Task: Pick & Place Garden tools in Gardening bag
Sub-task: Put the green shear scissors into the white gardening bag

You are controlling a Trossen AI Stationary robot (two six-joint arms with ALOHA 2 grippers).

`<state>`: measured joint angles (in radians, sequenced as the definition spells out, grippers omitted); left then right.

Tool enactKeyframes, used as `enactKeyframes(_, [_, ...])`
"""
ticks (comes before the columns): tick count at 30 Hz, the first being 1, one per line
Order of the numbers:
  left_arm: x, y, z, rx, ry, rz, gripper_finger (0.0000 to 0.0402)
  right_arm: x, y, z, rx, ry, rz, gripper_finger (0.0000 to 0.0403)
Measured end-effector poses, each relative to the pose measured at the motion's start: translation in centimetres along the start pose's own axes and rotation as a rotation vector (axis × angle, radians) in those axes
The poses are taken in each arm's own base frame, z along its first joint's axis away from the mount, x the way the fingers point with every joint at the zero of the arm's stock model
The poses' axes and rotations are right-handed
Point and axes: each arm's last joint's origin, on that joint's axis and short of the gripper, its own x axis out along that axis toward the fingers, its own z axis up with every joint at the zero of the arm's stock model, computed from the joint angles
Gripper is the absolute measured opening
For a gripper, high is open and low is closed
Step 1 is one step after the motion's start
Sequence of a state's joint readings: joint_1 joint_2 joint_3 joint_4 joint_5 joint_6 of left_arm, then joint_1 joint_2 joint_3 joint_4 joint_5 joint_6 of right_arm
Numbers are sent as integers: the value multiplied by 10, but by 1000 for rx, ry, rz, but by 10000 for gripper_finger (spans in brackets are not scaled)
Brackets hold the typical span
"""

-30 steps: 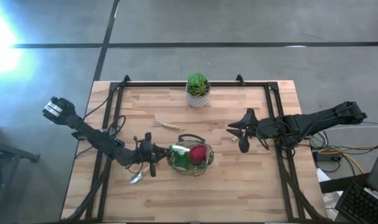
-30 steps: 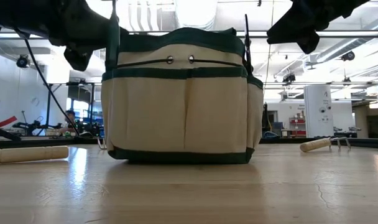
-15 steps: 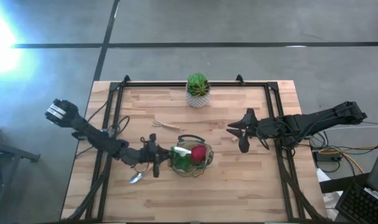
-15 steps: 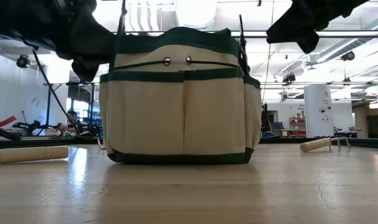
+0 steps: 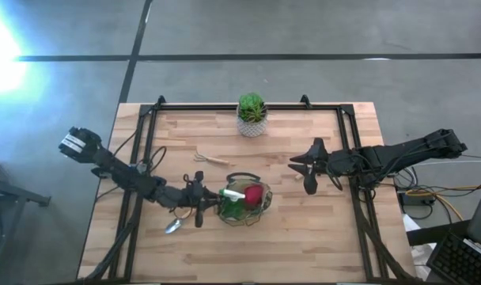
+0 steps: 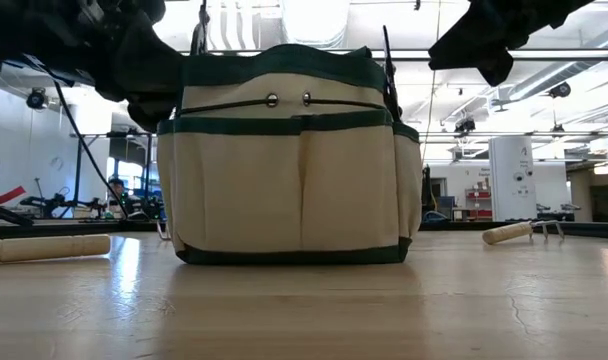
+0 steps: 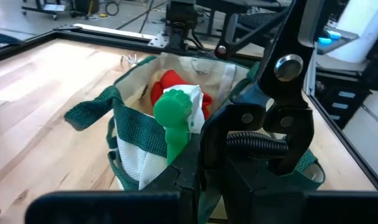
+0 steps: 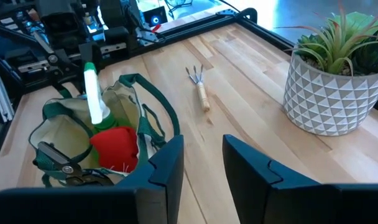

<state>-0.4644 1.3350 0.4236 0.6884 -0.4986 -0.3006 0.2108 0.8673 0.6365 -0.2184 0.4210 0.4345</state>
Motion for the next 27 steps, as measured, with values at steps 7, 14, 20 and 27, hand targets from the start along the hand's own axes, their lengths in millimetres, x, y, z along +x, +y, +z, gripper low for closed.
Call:
enactKeyframes(7, [2,4,-2,33,36,-37,40,0,0,0,0,0,0,92])
enactKeyframes(14, [3,7,-4,34,67,-24,40,0,0,0,0,0,0,97])
enactKeyframes(20, [3,9,-6,43,92,-25,40,0,0,0,0,0,0,107])
enactKeyframes(27, [4,12,-8,51,109,-7,40,0,0,0,0,0,0,106])
